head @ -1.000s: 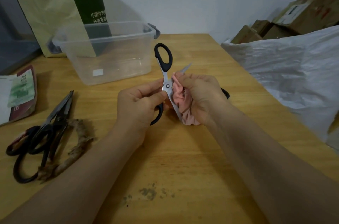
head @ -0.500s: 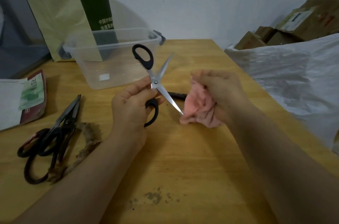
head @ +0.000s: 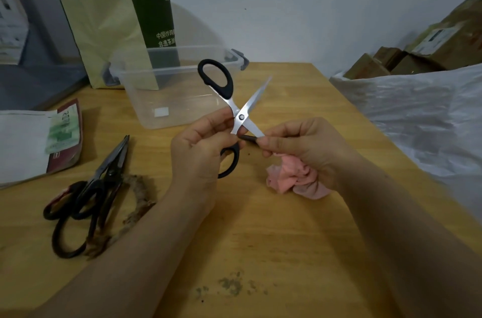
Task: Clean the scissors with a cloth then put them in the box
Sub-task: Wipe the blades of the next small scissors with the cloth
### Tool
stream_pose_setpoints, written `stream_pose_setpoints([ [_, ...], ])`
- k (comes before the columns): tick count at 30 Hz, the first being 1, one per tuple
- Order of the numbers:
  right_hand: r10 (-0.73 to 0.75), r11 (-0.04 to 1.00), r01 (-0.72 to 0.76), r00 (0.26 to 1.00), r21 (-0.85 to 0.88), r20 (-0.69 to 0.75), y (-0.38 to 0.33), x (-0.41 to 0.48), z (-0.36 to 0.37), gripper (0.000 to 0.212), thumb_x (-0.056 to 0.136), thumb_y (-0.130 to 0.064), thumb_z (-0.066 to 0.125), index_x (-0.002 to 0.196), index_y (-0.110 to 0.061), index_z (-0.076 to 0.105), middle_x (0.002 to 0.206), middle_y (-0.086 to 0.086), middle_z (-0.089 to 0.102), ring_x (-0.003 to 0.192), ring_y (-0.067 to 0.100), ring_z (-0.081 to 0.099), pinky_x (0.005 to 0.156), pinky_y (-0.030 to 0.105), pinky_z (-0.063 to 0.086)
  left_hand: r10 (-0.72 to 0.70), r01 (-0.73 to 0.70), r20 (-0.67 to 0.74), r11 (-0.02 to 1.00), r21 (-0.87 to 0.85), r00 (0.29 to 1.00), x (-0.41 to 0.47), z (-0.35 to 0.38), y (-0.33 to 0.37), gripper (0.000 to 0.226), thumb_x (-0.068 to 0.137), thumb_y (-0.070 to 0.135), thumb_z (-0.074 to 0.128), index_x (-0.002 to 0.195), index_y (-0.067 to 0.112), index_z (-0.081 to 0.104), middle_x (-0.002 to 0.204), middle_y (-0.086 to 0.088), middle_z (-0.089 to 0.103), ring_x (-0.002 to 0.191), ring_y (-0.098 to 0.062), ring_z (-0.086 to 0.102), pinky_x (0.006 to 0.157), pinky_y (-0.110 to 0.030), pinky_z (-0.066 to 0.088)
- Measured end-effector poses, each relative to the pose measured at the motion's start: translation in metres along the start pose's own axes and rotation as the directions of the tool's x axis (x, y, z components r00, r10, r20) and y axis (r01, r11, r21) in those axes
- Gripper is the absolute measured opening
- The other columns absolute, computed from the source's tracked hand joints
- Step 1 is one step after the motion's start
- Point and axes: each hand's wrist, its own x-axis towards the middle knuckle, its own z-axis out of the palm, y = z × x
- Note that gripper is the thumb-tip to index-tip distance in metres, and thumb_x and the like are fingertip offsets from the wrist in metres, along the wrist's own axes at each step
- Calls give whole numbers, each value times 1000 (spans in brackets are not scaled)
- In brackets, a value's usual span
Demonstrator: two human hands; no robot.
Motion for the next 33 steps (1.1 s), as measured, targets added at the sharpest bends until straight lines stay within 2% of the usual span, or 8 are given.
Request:
stream_pose_setpoints([
  [8, 22, 997, -24, 999, 68, 27, -2, -1, -2, 12, 63, -14, 75, 74, -10, 74, 64, 5, 69, 63, 6, 63, 64, 12, 51, -20, 20, 6, 999, -43, 1000, 0, -1, 2, 34, 79, -14, 54, 94, 11, 72, 87, -9, 72, 82, -25, 68, 76, -34, 57],
  [14, 21, 990, -27, 999, 141, 40, 0, -1, -1, 13, 61, -17, 75, 72, -9, 74, 66, 7, 69, 65, 9, 63, 67, 16, 53, -83, 89, 80, 994, -69, 993, -2, 0, 2, 18, 82, -1, 61, 94, 9, 71, 79, -10, 73, 73, -18, 68, 75, -32, 57],
  [17, 19, 986, -27, 999, 165, 49, 2, 0, 4, 19, 58, -19, 76, 74, -8, 74, 70, 10, 69, 69, 12, 64, 69, 18, 54, -105, 113, 134, 992, -49, 985, -5, 4, 0, 12, 85, 2, 60, 89, 6, 71, 74, -6, 72, 66, -13, 68, 64, -26, 57],
  [23, 110, 989, -96, 986, 116, -122, -8, -2, -3, 30, 51, -28, 78, 74, -9, 73, 66, 5, 69, 61, 11, 63, 56, 21, 54, 72, -74, 17, 984, 159, 997, 0, -1, 0, 17, 91, 5, 57, 87, 15, 71, 78, 7, 74, 74, -9, 69, 62, -21, 55],
  [25, 96, 987, -68, 976, 143, -195, -14, -4, -10, 34, 50, -28, 79, 77, -10, 66, 60, 1, 65, 51, 7, 60, 48, 18, 50, 235, -223, 20, 887, 404, 972, 3, -6, 0, 19, 92, 8, 57, 85, 21, 71, 78, 7, 72, 71, -10, 67, 61, -24, 55],
  [28, 6, 989, 16, 990, 146, -143, -22, -11, -10, 33, 51, -26, 79, 74, -10, 62, 58, 0, 62, 48, 7, 56, 45, 17, 46, 490, -483, 221, 509, 713, 843, 6, -13, -2, 15, 91, 14, 57, 90, 13, 73, 80, -1, 68, 67, -16, 61, 60, -28, 52],
  [30, -69, 989, 80, 994, 127, -90, -27, -16, -5, 26, 51, -23, 78, 69, -9, 65, 57, -1, 63, 50, 6, 57, 47, 16, 47, 505, -545, 351, 308, 780, 788, 6, -16, -5, 22, 86, 16, 55, 96, 8, 73, 84, -5, 68, 70, -17, 59, 60, -23, 47],
  [33, -177, 978, 181, 983, 109, -48, -28, -19, 2, 19, 56, -15, 76, 74, -10, 71, 62, -1, 69, 59, 5, 64, 55, 13, 49, 448, -552, 428, 194, 811, 785, 7, -16, -9, 25, 81, 14, 57, 97, 6, 74, 82, -9, 67, 68, -24, 61, 60, -26, 44],
])
